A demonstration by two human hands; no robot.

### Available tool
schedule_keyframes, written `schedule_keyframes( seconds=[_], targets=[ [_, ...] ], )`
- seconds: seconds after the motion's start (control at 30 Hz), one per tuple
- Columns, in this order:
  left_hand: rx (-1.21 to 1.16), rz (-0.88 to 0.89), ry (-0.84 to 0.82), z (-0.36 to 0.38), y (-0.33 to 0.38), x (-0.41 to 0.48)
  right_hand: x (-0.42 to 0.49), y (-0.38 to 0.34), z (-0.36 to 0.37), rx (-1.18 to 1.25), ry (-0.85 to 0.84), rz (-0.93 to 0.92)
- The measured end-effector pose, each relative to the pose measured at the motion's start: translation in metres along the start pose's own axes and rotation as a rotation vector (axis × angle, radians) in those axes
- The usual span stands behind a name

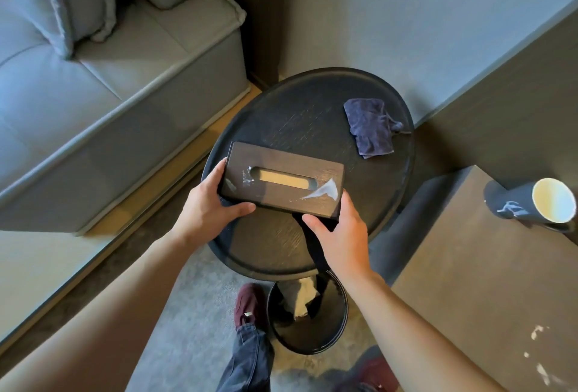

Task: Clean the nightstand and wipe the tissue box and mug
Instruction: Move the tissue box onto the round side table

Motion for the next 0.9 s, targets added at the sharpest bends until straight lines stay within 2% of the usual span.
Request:
schedule_keyframes(
  seconds=[0.3, 0.47, 0.63, 0.77, 0.9],
  targets=[
    [0.03, -0.03, 0.005, 0.006, -0.006, 0.001, 0.005, 0.004, -0.002, 0.014, -0.061, -0.024],
    [-0.092, -0.175, 0.166, 0.016, -0.006, -0.027, 0.0, 0.009, -0.022, 0.06, -0.134, -0.035],
    [-0.095, -0.345, 0.392, 0.047, 0.011, -0.081, -0.015, 0.03, -0.063, 0.076, -0.105, -0.101],
    [0.03, -0.271, 0.485, 0.092, 0.046, -0.109, -0.021, 0.064, -0.109, 0.073, -0.064, -0.105],
    [0.155, -0.069, 0.347, 0.156, 0.097, -0.109, -0.021, 0.1, -0.167, 0.077, 0.029, -0.086]
  ],
)
Point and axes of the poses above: each hand's wrist, its own x-axis towards the middle knuckle, its own z-axis out of the palm, y = z × x, the point moved 5 cm from there along x, towards the middle knuckle, and after that the axes turned 8 degrees about x, right-handed, at the moved point
